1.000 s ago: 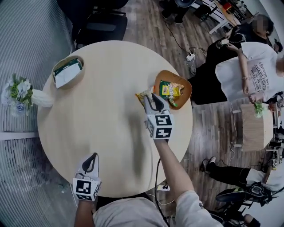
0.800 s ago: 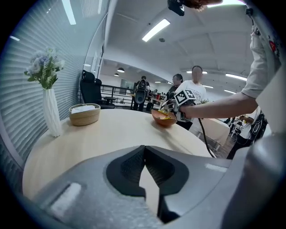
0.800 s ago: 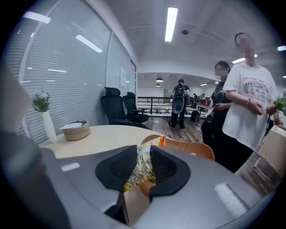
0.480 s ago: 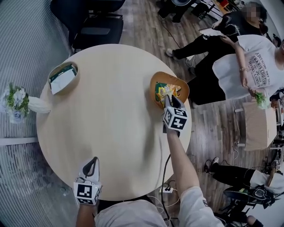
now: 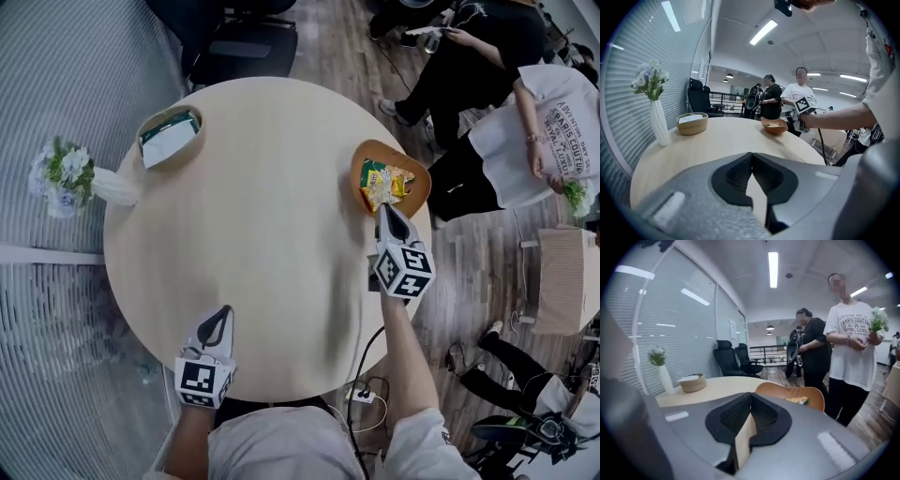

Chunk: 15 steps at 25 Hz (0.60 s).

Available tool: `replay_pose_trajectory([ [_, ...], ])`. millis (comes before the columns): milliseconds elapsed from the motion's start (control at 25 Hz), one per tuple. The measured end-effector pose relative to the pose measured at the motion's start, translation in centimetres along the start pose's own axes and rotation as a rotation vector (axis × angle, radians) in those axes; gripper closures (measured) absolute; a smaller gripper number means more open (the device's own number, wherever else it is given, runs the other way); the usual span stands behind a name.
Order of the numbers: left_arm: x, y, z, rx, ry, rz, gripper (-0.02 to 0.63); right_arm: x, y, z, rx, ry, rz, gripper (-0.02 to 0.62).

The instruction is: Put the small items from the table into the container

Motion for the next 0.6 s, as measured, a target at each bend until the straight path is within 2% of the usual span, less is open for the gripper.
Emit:
replay_pose_trajectory([
  [120,-0.5,-0.5,-0.5,0.021,-0.031,-0.040,0.615,-0.3,6.0,3.4,-0.094,0.033,-0.069,0.592],
  [280,-1.1,0.7,-2.3,0.011,-0.046,-0.061,0.616,2.5,12.8,8.6,-0.227,-0.018,-0.018,0.594],
  [400,-1.2,1.6,-4.1,0.012,-0.056,-0.074,0.615,4.8,18.0,12.5,-0.343,0.019,0.006,0.594],
  [600,-1.7,2.7,-6.3,0.015,-0.084,-0.100,0.615,8.2,23.9,16.1,-0.440,0.056,0.038,0.594],
])
Point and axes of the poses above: the fingertips, and each gripper's own axes: y backward along the fingers, z to its left, x out of its underside, the point moved 3 cm from there along y, backward along the fingers, and after that the axes turned 13 degrees about x, right-handed, at the moved point
